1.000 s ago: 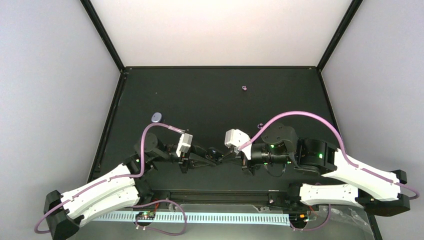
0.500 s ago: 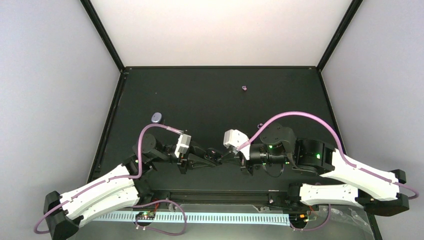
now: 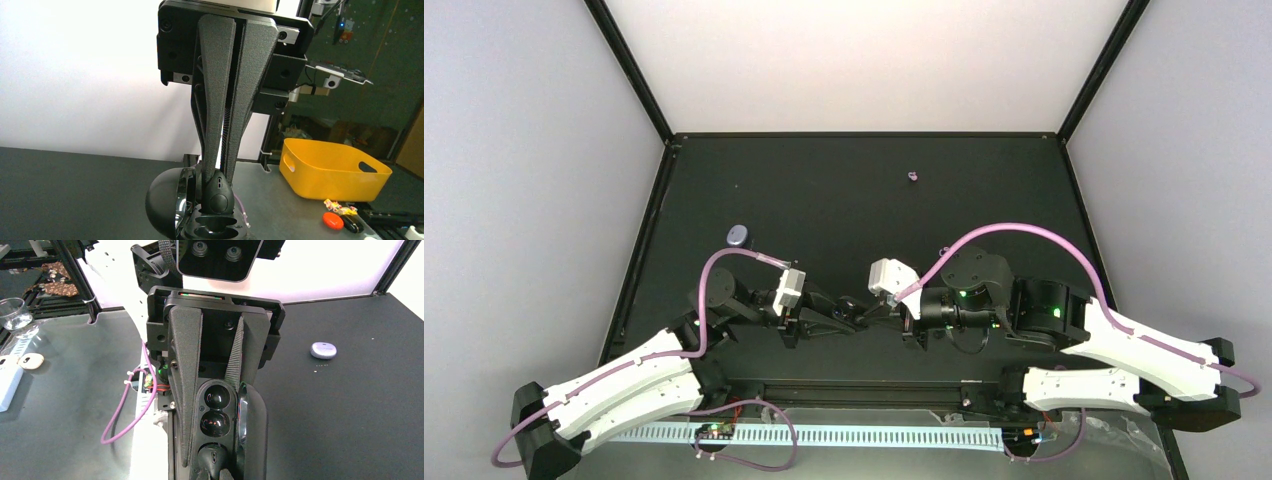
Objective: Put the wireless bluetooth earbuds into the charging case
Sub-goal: Place the earbud in the charging case.
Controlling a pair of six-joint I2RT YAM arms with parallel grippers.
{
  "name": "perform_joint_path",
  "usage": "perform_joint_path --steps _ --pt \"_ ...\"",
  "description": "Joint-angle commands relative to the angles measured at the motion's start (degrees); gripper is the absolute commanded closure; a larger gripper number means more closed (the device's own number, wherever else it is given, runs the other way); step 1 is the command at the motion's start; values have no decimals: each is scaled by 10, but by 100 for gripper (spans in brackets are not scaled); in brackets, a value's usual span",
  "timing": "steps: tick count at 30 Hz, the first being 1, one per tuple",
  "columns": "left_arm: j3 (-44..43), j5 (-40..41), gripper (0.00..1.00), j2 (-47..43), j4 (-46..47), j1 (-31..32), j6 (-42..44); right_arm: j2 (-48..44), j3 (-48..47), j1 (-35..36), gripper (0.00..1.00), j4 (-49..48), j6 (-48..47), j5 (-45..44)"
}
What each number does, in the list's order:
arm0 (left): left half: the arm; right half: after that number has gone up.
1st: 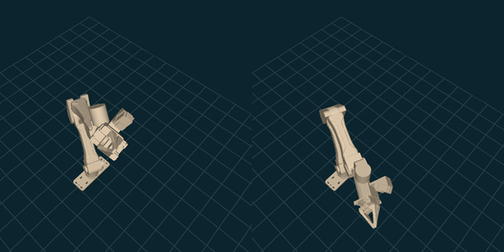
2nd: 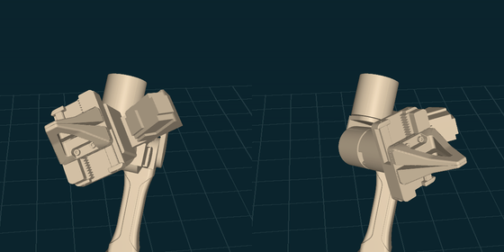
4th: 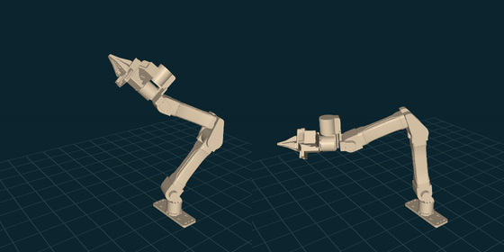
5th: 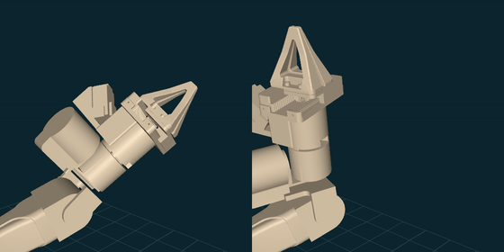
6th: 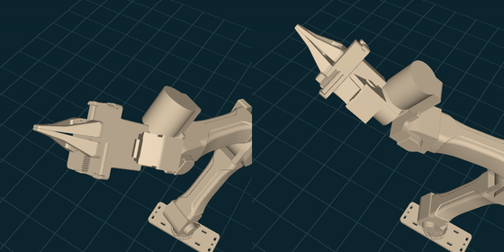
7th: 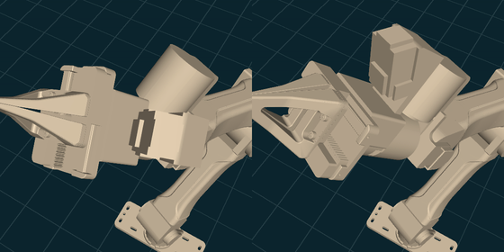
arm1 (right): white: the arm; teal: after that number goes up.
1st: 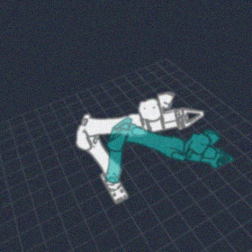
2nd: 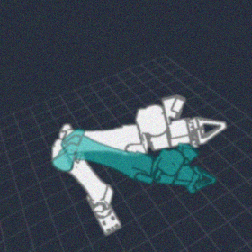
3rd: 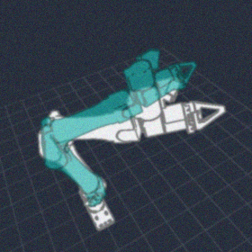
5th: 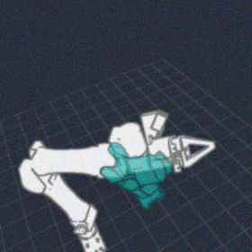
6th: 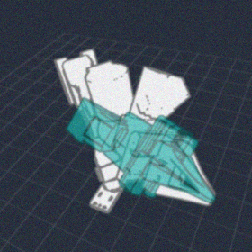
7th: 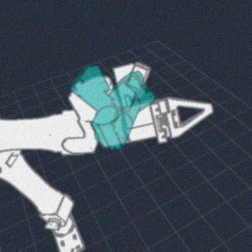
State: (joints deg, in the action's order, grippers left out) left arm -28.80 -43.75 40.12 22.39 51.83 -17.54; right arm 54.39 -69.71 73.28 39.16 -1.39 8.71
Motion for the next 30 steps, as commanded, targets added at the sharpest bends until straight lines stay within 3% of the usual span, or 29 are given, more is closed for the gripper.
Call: perform_joint_path --steps 1,10,30 --pt "-19 -3 98 -7 33 6 3 4 6 4 99 -2 0 -7" --pt "-19 2 98 -11 40 6 -2 2 10 4 99 1 0 -17" --pt "-20 3 99 -5 36 7 3 -6 1 4 85 1 6 -25"
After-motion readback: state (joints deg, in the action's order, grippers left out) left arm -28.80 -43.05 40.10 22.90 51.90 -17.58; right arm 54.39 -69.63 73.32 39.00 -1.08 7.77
